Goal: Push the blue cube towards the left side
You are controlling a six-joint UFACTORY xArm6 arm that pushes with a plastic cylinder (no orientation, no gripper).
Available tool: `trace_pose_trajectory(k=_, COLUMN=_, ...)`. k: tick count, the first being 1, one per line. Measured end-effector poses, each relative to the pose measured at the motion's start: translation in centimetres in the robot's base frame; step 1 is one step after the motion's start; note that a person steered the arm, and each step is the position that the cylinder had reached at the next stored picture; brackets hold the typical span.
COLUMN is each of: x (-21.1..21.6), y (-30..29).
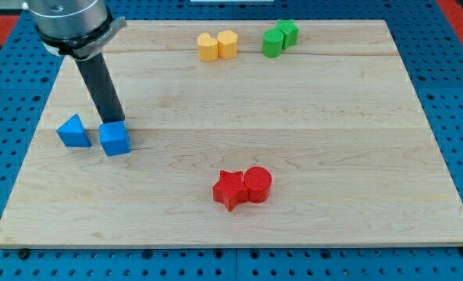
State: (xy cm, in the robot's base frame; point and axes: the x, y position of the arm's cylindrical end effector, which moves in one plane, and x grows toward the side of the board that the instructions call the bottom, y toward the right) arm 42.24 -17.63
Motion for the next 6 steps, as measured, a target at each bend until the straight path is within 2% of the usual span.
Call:
trace_pose_trajectory(k=1, x=-0.7, y=5.8)
trace_pose_trajectory(k=3, x=8.8, y=7.2)
trace_pose_trajectory(k=4, x=3.9, y=3.8)
trace_pose_trajectory(k=6, x=3.2, y=2.3)
